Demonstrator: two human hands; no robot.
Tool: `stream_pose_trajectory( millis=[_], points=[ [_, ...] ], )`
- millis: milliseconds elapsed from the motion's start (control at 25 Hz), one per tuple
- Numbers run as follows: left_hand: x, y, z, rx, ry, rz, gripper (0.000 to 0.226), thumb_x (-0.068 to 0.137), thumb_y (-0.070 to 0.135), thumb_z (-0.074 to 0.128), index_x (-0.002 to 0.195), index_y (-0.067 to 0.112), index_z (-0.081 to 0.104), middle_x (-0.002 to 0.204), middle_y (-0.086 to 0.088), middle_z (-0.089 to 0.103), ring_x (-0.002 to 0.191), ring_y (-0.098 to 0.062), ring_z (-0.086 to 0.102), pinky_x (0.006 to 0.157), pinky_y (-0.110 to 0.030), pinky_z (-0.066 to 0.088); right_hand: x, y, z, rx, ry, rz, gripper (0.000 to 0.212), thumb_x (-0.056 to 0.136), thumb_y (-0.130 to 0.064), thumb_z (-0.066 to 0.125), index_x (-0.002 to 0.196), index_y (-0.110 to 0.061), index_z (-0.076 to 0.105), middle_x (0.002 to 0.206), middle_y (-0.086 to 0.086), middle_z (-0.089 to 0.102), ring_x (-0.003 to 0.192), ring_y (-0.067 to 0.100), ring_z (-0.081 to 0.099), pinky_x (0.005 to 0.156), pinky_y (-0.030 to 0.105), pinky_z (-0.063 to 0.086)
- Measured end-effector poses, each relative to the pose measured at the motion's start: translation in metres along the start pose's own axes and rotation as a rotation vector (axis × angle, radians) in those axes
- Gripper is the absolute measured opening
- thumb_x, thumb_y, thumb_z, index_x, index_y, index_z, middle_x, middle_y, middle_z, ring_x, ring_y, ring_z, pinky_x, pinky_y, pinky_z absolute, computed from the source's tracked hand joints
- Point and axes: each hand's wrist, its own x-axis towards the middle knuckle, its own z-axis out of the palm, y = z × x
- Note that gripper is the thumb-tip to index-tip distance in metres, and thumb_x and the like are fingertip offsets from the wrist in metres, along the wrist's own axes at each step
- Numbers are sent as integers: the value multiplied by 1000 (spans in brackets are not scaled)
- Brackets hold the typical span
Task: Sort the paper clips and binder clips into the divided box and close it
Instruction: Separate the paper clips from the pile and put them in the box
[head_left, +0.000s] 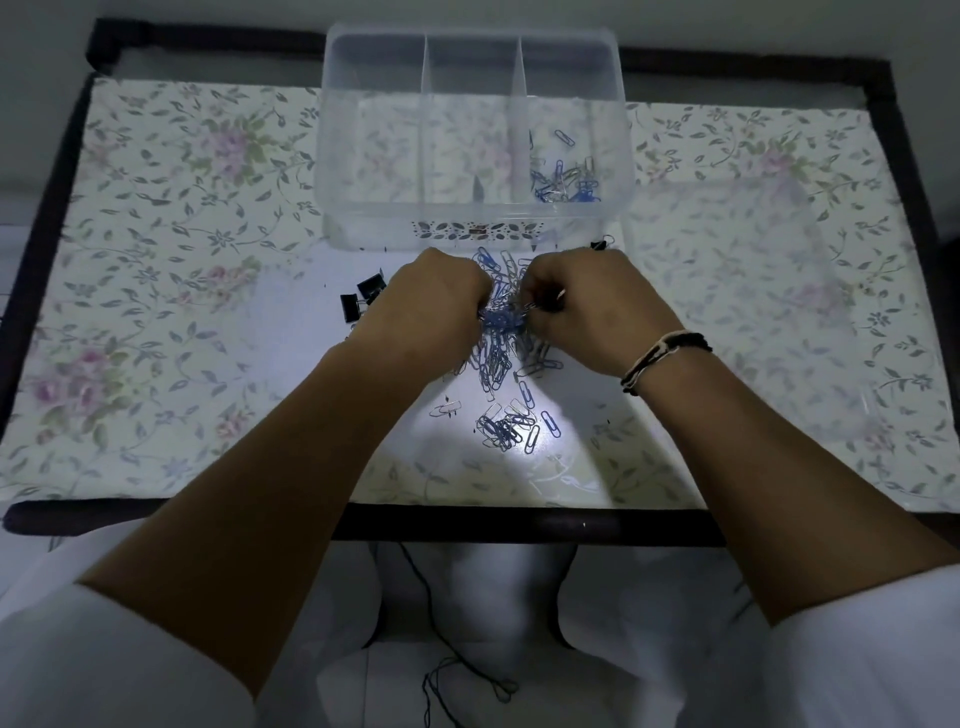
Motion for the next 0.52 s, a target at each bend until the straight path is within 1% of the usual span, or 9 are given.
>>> stream_pose_trajectory(
  millis=[80,160,200,280,320,440,520],
  points=[
    [-2,-2,-7,-56,22,21,16,84,6,62,91,11,76,83,-10,71,80,-27,66,63,-29,47,-4,-1,-14,47,4,30,13,82,-15,68,92,-23,74,86,-3,71,77,14,63,62,20,38],
    [-6,-4,-19,-133,71,43,17,85,10,67,95,12,80,87,-7,75,80,-21,67,67,-23,48,-8,-3,-29,159,14,60,11,80,-18,72,89,-24,74,80,-6,70,72,9,66,60,16,43],
    [-8,-4,-27,-182,100,40,17,85,12,69,97,14,81,89,-4,76,78,-17,66,65,-18,47,-10,-4,-37,224,30,75,10,79,-19,73,88,-24,75,78,-8,71,70,7,67,62,17,48],
    [-10,-2,-44,-284,160,9,17,85,15,71,98,17,81,85,2,73,74,-8,65,59,-2,42,-11,-5,-54,336,92,100,11,78,-20,76,89,-23,76,76,-7,73,69,9,71,66,24,57],
    [-9,0,-52,-320,190,-3,16,84,16,72,98,19,81,81,5,71,72,-6,65,57,3,41,-9,-4,-61,397,134,111,12,77,-19,78,89,-20,76,76,-4,73,69,12,72,68,28,60],
    [4,10,-76,-390,304,-6,15,84,19,74,97,21,81,80,8,71,72,-2,67,59,4,42,14,6,-76,661,270,161,12,72,-13,79,85,-11,77,75,10,74,70,23,76,76,43,63],
    [25,19,-86,-404,379,9,17,84,18,72,99,18,81,81,9,70,76,-5,68,63,0,44,39,16,-83,694,369,188,6,67,-14,76,73,-16,76,72,13,74,69,28,76,74,50,62]
  ],
)
